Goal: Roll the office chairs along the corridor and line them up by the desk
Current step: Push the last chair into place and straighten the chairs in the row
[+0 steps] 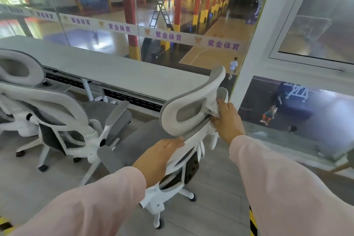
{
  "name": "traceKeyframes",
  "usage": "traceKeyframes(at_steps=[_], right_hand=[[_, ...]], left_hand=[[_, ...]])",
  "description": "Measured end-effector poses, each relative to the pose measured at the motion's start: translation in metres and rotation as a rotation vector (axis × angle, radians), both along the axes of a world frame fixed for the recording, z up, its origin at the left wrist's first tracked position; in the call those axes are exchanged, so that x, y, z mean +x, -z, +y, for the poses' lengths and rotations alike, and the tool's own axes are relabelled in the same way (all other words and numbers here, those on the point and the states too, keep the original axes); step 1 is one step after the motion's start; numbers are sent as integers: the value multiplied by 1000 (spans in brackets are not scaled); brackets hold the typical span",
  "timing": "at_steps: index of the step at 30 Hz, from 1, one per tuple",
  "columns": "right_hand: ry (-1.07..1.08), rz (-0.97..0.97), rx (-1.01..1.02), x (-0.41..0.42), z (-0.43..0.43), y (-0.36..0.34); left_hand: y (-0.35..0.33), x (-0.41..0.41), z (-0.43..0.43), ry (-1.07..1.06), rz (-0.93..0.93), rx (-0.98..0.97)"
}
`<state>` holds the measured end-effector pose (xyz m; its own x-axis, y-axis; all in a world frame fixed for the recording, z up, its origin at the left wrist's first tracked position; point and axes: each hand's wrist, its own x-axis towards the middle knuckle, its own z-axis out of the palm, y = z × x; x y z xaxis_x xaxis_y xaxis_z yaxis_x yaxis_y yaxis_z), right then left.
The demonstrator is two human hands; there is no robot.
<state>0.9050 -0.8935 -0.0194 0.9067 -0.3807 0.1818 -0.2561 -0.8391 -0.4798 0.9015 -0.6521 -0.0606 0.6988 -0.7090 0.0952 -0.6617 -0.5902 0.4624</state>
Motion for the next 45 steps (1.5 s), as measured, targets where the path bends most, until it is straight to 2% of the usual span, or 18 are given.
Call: traceKeyframes(at_steps=[8, 12, 14, 18, 21, 24, 27, 29, 32, 39, 45], right_hand=[[206, -5, -33, -30, 94, 5], [314, -34, 22, -45, 152, 4], [353, -58, 57, -54, 179, 5], [399, -102, 90, -72, 228, 5], [405, -60, 3, -81, 253, 4], [321, -60, 7, -85, 261, 6], [160, 84, -36, -85, 255, 6], [81, 215, -171, -81, 249, 9], [37, 278, -291, -70, 245, 17], [71, 88, -339, -39, 255, 26], [68, 83, -357, -10, 246, 29]], left_hand=[[-1, 6, 82, 114, -74, 15], [7, 11, 124, 64, -136, 39], [14, 16, 145, 60, -224, 118], [23, 26, 187, 117, -515, 94], [27, 39, 213, 133, -585, 43], [27, 54, 232, 143, -621, 27], [24, 72, 244, 124, -590, -1], [22, 82, 250, 88, -550, 11], [16, 91, 253, 13, -444, 52], [6, 111, 236, -101, -383, 35], [11, 140, 227, -107, -366, 17]])
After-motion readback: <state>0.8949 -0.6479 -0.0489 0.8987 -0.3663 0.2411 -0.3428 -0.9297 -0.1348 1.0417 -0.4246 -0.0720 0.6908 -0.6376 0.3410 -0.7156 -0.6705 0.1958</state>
